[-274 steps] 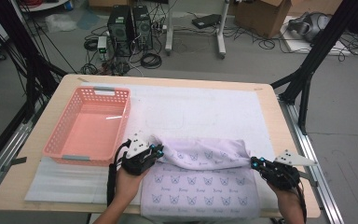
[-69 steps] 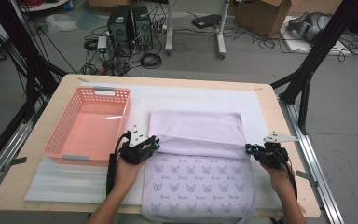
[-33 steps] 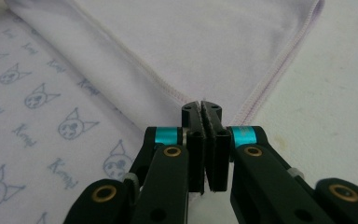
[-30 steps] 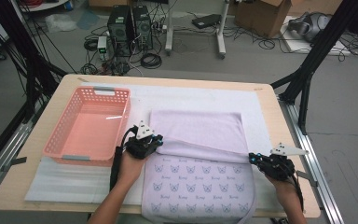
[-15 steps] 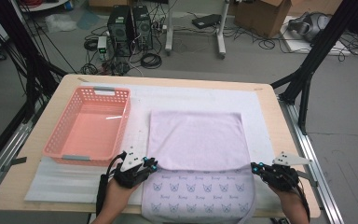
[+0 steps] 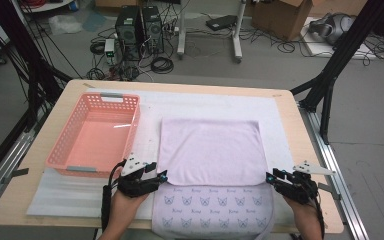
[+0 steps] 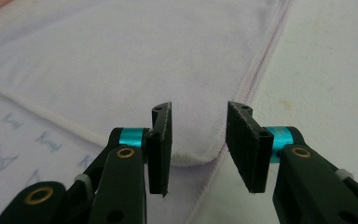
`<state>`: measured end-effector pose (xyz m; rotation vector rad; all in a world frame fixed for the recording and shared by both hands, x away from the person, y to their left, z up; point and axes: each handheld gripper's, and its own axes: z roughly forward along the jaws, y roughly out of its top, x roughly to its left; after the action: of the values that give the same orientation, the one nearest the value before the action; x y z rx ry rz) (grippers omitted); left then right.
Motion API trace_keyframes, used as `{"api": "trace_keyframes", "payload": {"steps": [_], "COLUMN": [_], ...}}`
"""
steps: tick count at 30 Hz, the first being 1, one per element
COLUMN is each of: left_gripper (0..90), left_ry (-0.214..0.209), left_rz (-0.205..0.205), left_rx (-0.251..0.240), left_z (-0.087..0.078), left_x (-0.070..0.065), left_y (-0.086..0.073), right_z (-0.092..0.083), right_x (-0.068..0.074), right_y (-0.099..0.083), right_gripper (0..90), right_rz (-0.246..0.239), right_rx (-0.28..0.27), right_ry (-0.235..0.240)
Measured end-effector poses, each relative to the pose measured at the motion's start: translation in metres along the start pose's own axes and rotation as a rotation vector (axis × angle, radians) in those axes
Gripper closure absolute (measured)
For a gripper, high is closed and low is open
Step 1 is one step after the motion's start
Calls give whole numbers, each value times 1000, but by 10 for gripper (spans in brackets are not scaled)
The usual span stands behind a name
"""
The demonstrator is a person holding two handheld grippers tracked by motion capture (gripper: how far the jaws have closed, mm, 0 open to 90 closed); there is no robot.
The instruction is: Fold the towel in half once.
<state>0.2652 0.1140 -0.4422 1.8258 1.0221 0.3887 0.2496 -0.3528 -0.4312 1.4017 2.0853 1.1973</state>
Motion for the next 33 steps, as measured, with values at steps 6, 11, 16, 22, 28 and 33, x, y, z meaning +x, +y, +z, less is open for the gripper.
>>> {"api": "trace_keyframes", "payload": {"steps": [6,11,16,22,28,33], "left_gripper": [502,498,528,634,758,853], "left_ry": [39,50,47,36,49,47], "left_rz": [20,35,52,109,158,187], "left_rx": [63,77,95,113,118,112], "left_z": [5,-6,-10,-7,-6,-6], "left_x": [-3,-5,-10,-19,-23,-26], "left_y": [-6,-14,-16,-16,-18,-18], "right_z": [17,7,-5,-12,3,5], "right_x": [9,8,7,3,14,14], "right_y": [-5,-13,-13,-13,-13,-14], "right_gripper": [622,628,668,672,687,746], "right_rz": [-109,-128,-127,-76,-106,-70], "right_rx": [102,107,92,52,107,126], "right_ry": [-82,-94,-107,-77,-57,-70]}}
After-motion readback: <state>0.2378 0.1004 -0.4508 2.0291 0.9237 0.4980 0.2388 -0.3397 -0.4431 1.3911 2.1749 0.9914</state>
